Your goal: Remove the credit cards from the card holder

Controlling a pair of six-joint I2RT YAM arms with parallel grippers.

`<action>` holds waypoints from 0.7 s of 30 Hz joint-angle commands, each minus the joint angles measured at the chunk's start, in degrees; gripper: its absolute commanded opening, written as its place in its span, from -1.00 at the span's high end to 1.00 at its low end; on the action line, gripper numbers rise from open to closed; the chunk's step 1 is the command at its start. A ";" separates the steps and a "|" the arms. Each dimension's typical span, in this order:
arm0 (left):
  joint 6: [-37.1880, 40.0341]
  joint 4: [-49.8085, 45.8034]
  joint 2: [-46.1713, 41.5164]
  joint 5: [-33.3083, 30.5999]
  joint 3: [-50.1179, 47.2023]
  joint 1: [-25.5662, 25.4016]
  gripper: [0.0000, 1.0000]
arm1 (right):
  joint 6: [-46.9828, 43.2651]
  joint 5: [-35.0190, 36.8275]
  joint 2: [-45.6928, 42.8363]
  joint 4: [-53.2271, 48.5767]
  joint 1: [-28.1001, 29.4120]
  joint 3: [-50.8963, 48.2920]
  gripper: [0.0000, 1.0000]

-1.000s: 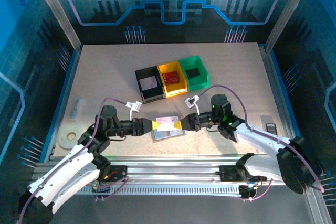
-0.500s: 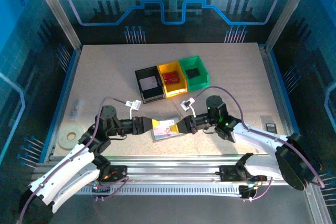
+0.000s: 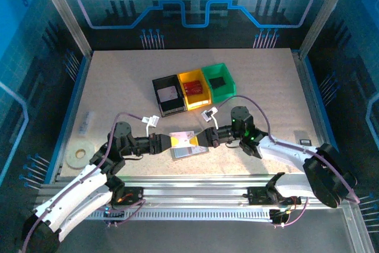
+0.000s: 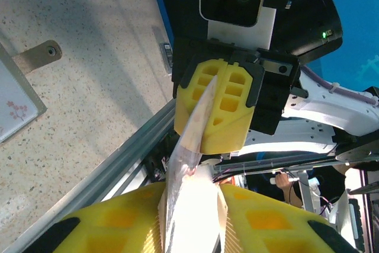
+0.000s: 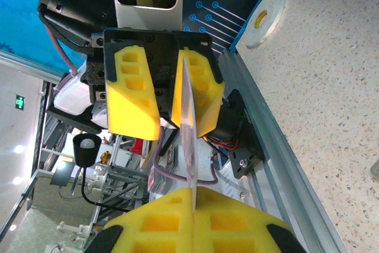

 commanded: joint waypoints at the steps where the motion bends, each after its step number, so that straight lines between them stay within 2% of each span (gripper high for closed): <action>1: 0.41 1.00 -0.62 1.18 -0.02 0.45 0.51 | -1.35 -0.85 0.68 0.22 1.01 1.58 1.00; 7: 1.08 0.19 -0.53 0.82 0.09 0.46 0.61 | -2.19 -0.89 0.75 -0.77 1.04 1.75 1.00; 11: 1.77 -0.83 -0.67 0.21 0.46 0.46 0.77 | -2.86 -1.17 1.27 -1.91 1.02 2.31 1.00; 15: 1.94 -1.12 -0.63 -0.30 0.77 0.52 1.00 | -3.06 -1.47 1.51 -2.41 0.85 2.49 1.00; 17: 2.29 -1.74 -0.63 -0.66 1.07 0.46 1.00 | -3.08 -1.37 1.54 -2.75 0.50 2.62 1.00; 21: 3.63 -4.32 -0.72 -2.34 2.18 0.55 1.00 | -3.48 -0.80 1.19 -3.28 -0.91 2.39 0.63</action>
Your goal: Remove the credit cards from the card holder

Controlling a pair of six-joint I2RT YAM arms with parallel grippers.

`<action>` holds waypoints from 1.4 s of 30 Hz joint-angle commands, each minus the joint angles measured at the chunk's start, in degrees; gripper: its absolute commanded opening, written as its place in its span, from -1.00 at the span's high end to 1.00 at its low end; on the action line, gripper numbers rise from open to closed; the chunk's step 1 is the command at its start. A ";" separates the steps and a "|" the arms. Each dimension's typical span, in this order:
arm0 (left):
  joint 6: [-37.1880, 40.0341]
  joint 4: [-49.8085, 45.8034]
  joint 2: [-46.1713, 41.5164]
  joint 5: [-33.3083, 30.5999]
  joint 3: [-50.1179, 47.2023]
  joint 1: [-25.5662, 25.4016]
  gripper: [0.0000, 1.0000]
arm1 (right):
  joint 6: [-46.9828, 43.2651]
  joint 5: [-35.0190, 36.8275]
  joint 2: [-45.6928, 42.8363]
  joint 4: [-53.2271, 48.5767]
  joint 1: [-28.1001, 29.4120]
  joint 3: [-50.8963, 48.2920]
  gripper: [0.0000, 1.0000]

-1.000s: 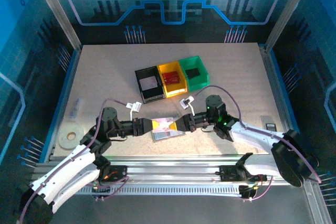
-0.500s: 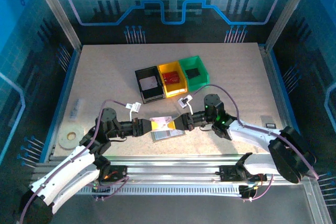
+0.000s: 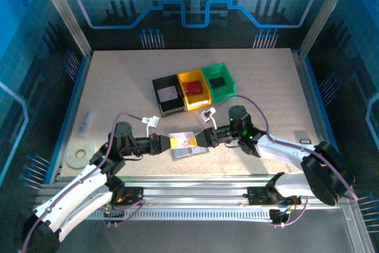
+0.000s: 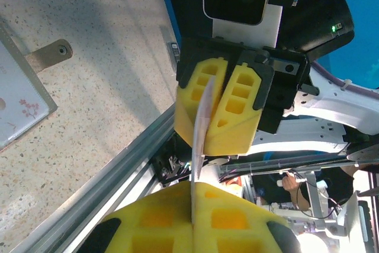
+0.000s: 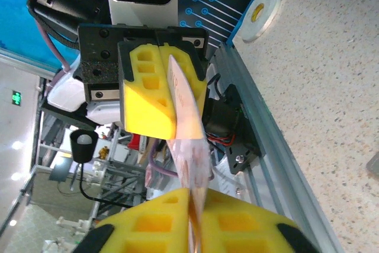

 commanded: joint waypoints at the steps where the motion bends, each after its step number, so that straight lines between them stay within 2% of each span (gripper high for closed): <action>1: 2.45 -3.55 -0.66 -2.23 2.69 0.43 1.00 | -1.93 -0.01 -0.38 -1.45 -1.49 1.12 0.52; 3: 3.83 -6.63 -0.61 -3.94 4.07 0.43 1.00 | -3.82 1.73 -1.66 -5.14 -3.31 1.31 0.19; 4: 4.53 -8.06 -0.53 -4.88 4.83 0.43 1.00 | -5.03 2.51 -2.50 -7.16 -4.05 1.49 0.10; 7: 6.25 -12.79 0.40 -8.11 7.29 0.52 1.00 | -10.40 7.75 -6.79 -16.61 -6.10 2.92 -0.43; 9: 7.43 -16.49 1.55 -10.97 9.42 0.60 1.00 | -14.09 12.39 -10.19 -24.39 -7.06 4.05 -1.00; 14: 9.33 -23.15 4.50 -18.21 13.96 1.04 1.00 | -18.29 22.79 -17.31 -33.95 -10.17 5.05 -1.00; 21: 10.98 -28.13 10.34 -24.81 19.81 2.81 1.00 | -17.48 36.04 -26.74 -37.78 -12.53 1.84 -1.00; 29: 14.48 -30.63 19.55 -28.47 27.10 8.05 1.00 | -17.78 38.22 -31.04 -36.86 -13.33 -1.35 -1.00; 37: 17.65 -31.76 30.82 -32.18 35.66 10.86 1.00 | -18.03 32.96 -29.14 -33.69 -13.83 -2.44 -1.00; 42: 18.45 -31.88 38.98 -34.97 41.54 11.60 1.00 | -18.30 32.56 -28.30 -33.47 -13.79 -2.64 -1.00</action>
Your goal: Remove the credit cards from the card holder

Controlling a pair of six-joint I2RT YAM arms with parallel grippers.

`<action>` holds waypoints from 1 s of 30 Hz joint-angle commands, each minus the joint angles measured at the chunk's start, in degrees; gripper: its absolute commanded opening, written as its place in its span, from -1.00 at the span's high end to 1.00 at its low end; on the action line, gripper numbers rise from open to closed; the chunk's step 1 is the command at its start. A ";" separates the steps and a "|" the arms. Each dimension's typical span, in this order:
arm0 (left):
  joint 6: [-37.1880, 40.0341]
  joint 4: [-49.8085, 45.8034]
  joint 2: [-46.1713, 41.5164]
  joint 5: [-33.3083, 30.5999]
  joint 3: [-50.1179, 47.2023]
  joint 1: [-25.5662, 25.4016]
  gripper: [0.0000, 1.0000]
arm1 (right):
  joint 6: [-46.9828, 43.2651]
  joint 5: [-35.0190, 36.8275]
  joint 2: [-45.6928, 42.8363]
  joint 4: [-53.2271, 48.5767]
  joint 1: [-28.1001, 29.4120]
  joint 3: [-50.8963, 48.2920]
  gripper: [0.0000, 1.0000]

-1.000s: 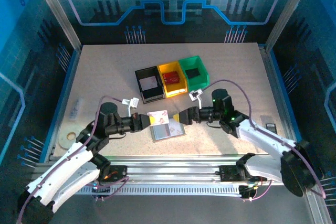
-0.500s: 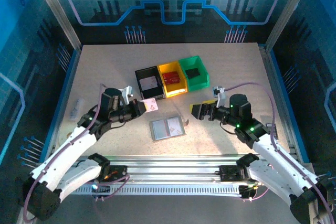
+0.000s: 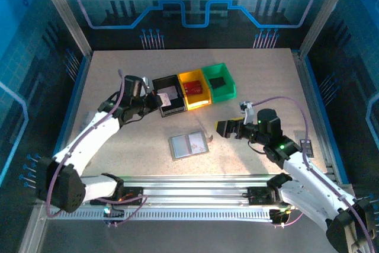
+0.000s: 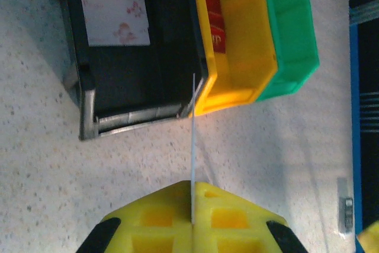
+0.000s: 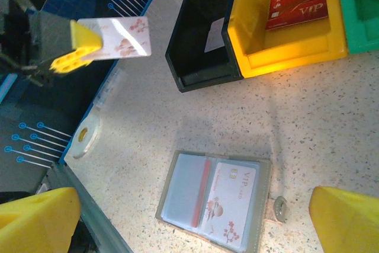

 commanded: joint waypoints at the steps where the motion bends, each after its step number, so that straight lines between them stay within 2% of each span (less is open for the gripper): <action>1: 1.86 -1.29 5.35 -3.37 4.88 0.45 1.00 | -1.01 -1.38 0.21 1.09 -0.77 -0.46 -1.00; 20: 0.95 -0.15 30.47 -7.08 21.46 0.48 1.00 | -1.27 -4.84 -0.23 4.05 -0.17 -1.90 -1.00; 30: -2.23 -0.43 36.91 -8.94 26.12 0.36 1.00 | -1.97 -5.26 -0.91 4.35 1.36 -2.21 -1.00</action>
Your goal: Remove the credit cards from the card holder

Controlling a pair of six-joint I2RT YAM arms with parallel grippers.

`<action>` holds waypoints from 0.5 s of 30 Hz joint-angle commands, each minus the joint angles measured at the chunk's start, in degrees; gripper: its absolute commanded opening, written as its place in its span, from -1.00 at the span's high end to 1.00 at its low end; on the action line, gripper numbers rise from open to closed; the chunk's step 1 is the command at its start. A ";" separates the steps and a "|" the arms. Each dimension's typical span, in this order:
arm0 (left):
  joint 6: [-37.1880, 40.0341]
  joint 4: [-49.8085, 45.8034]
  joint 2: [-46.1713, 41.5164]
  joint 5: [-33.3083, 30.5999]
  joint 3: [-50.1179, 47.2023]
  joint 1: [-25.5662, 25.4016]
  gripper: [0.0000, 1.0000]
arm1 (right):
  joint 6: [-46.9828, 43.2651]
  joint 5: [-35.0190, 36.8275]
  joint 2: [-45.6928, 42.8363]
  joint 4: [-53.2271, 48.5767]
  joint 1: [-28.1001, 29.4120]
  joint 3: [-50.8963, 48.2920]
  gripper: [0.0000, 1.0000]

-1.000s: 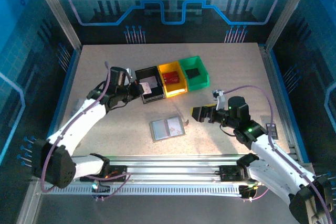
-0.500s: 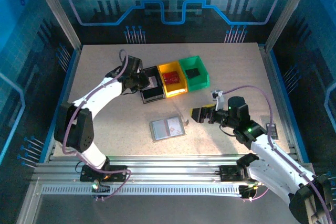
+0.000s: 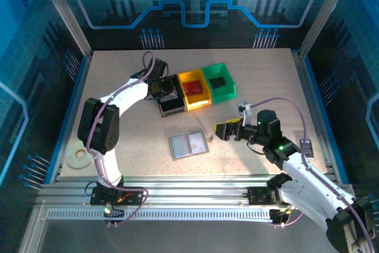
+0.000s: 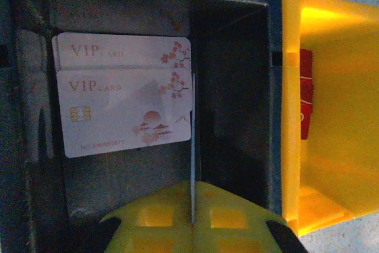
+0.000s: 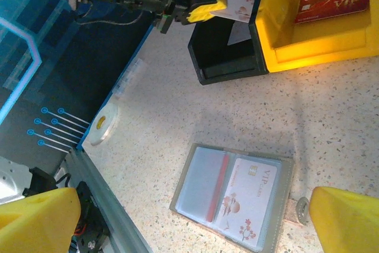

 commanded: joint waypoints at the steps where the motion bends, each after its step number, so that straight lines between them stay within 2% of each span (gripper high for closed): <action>1: -2.13 -0.37 1.83 -1.86 2.95 0.36 1.00 | -1.47 -0.73 -0.85 1.13 1.11 -0.62 -1.00; 15: -5.35 2.44 4.54 -3.71 2.67 -0.29 1.00 | -3.35 0.81 -1.28 0.56 4.35 -0.77 -1.00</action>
